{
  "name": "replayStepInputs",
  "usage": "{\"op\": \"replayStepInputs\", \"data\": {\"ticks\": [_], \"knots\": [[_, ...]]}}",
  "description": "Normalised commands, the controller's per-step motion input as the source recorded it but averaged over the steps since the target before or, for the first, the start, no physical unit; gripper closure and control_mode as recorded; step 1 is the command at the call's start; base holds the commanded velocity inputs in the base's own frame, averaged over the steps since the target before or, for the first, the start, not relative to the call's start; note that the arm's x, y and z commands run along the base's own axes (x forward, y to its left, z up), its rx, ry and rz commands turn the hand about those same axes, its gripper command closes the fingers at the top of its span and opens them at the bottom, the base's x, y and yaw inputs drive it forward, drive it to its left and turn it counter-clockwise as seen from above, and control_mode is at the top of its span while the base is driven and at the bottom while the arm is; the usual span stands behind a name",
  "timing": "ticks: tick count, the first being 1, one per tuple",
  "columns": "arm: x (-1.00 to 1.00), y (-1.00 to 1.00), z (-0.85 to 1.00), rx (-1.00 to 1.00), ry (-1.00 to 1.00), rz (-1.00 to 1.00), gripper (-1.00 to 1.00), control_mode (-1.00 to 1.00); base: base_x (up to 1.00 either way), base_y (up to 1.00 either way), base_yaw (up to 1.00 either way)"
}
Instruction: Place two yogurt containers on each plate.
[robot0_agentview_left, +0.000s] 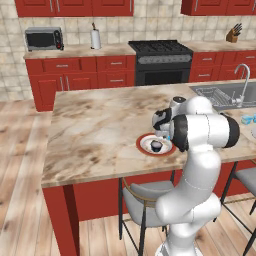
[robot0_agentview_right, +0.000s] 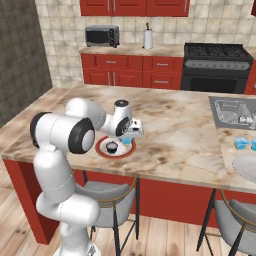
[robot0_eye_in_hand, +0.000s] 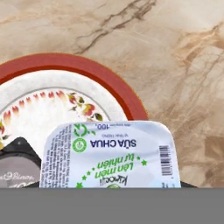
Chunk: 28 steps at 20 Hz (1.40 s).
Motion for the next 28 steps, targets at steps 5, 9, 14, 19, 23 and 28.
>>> {"op": "replayStepInputs", "data": {"ticks": [5,9,14,19,23,28], "knots": [[-0.06,0.04,-0.07,0.02,0.02,0.0,-1.0,-1.0,0.0,0.0,0.0],[0.0,0.0,0.0,0.0,0.0,0.0,-1.0,-1.0,0.0,0.0,0.0],[-0.03,0.04,0.08,0.0,0.0,0.0,-1.0,-1.0,0.0,0.0,0.0],[-0.12,0.02,0.38,0.0,-0.01,0.0,-1.0,-1.0,0.0,0.0,0.0],[-0.75,-0.01,0.43,0.0,-0.04,0.0,-1.0,-1.0,0.0,0.0,0.0],[-0.86,-0.15,0.0,0.0,-0.05,-0.02,-1.0,-1.0,0.0,0.0,0.0]]}}
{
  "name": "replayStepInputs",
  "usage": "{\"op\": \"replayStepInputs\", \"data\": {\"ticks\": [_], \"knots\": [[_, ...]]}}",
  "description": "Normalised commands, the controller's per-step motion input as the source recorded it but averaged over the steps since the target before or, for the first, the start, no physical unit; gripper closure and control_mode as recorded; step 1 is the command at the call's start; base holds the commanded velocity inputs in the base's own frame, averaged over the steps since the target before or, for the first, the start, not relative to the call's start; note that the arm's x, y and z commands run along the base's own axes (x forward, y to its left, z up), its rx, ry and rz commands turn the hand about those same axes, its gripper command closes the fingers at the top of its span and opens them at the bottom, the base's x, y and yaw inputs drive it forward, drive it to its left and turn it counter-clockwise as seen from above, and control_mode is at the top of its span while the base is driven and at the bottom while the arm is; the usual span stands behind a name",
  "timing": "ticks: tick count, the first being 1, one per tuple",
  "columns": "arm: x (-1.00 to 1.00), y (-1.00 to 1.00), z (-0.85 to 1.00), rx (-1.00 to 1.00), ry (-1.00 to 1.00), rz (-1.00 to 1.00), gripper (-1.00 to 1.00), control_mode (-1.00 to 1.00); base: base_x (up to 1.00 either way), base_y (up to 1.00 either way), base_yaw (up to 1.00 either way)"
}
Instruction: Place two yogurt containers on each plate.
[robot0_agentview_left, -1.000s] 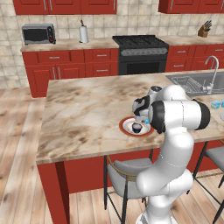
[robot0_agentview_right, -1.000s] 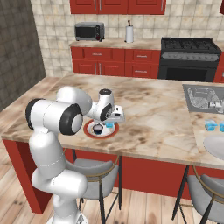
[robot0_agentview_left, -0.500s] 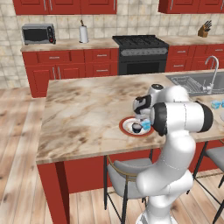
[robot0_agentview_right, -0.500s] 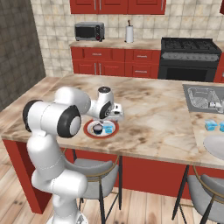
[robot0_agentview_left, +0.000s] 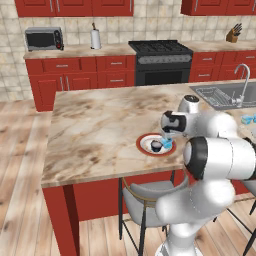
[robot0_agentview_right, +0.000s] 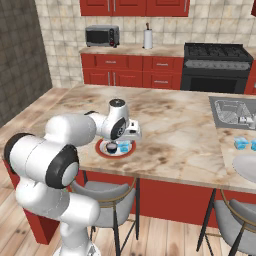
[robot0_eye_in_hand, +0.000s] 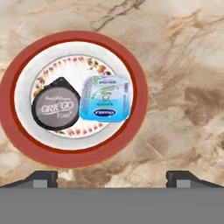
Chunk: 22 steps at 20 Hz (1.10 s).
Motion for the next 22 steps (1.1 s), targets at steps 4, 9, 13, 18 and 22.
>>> {"op": "replayStepInputs", "data": {"ticks": [4,9,13,18,22], "knots": [[-0.66,-0.19,0.0,0.0,-0.08,-0.05,-1.0,-1.0,0.0,0.0,0.0],[-0.2,-0.11,0.0,0.0,-0.02,-0.01,-1.0,1.0,-0.66,-0.78,-0.05],[0.0,0.0,0.0,0.0,0.0,0.0,-1.0,1.0,-0.12,-1.0,-0.08],[0.0,0.0,0.0,0.0,0.0,0.0,-1.0,1.0,0.41,-1.0,-0.09],[0.0,0.0,0.0,0.0,0.0,0.0,-1.0,1.0,-0.01,-1.0,-0.02]]}}
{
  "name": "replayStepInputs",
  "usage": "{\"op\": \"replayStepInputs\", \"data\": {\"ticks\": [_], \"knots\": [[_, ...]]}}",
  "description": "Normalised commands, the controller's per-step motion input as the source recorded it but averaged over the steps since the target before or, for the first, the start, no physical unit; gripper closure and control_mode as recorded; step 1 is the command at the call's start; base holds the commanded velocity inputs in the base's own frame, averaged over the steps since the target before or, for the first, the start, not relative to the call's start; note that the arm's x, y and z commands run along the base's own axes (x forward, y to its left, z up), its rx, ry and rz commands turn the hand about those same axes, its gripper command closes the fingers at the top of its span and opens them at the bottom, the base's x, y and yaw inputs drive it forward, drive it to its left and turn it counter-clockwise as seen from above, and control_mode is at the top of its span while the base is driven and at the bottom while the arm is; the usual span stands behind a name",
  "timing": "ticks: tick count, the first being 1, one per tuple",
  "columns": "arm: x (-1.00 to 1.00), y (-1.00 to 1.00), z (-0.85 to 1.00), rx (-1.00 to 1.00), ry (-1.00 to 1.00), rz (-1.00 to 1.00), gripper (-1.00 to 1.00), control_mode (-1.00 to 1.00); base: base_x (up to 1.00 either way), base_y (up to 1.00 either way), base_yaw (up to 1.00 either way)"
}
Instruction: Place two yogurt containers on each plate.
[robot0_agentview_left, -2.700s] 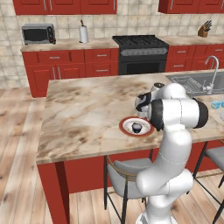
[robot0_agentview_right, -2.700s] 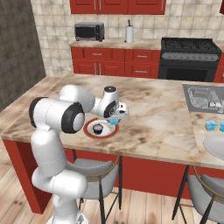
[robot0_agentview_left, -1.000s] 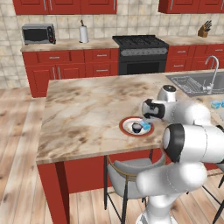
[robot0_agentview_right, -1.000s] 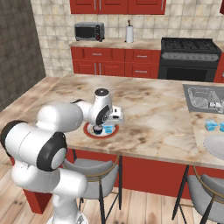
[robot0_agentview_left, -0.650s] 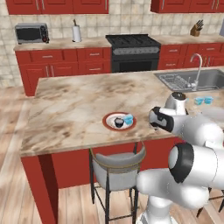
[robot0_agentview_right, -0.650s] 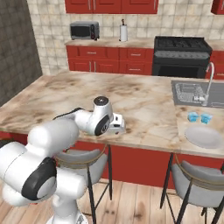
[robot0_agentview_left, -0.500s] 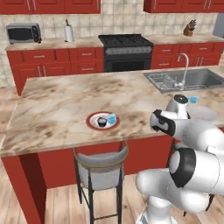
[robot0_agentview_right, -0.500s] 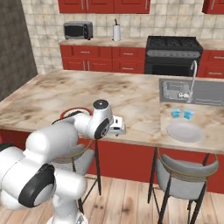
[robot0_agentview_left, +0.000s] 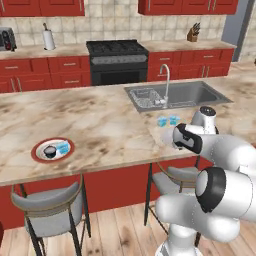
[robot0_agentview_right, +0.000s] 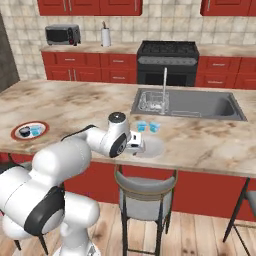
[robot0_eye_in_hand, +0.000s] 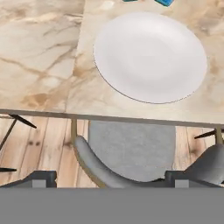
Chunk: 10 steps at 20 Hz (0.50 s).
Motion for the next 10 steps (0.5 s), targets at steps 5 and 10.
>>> {"op": "replayStepInputs", "data": {"ticks": [5,10], "knots": [[0.0,0.0,0.0,0.0,0.0,0.0,-1.0,1.0,-0.61,-1.0,0.0],[0.0,0.0,0.0,0.0,0.0,0.0,-1.0,1.0,0.65,-1.0,0.0]]}}
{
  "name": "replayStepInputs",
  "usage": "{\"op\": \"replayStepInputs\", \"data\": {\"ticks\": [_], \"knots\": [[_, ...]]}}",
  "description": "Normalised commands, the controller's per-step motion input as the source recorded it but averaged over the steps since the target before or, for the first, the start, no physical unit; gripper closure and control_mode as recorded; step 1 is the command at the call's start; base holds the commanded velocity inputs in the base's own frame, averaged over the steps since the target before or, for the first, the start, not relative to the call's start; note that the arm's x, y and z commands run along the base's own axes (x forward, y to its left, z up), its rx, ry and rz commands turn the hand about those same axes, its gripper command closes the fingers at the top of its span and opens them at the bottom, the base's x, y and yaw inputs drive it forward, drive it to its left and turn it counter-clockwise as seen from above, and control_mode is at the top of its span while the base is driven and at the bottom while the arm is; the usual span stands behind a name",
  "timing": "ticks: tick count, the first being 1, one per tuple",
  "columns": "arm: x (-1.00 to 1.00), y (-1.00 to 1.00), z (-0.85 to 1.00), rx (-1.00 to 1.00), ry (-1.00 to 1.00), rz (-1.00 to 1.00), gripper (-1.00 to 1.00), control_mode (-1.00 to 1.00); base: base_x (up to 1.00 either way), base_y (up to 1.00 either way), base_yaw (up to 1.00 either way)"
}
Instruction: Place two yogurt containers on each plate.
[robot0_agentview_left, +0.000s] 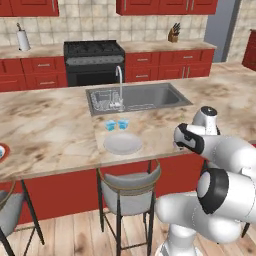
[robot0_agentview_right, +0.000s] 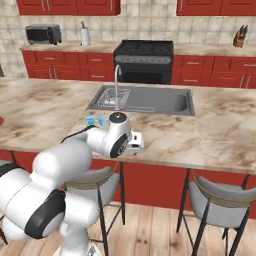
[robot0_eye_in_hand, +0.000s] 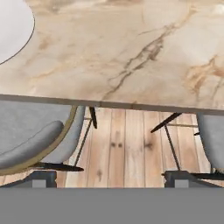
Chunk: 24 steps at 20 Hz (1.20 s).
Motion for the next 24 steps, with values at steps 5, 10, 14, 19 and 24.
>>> {"op": "replayStepInputs", "data": {"ticks": [5,10,14,19,24], "knots": [[0.0,0.0,0.0,0.0,0.0,0.0,-1.0,1.0,1.0,-0.78,0.02],[0.0,0.0,0.0,0.0,0.0,0.0,-1.0,1.0,0.91,0.15,0.07],[0.44,0.73,0.11,0.0,-0.01,0.13,-1.0,-1.0,0.13,0.17,0.05],[0.69,1.0,0.15,-0.01,0.0,0.11,-1.0,-1.0,0.0,0.0,0.0],[0.69,1.0,0.04,-0.09,0.0,0.15,-1.0,-1.0,0.0,0.0,0.0]]}}
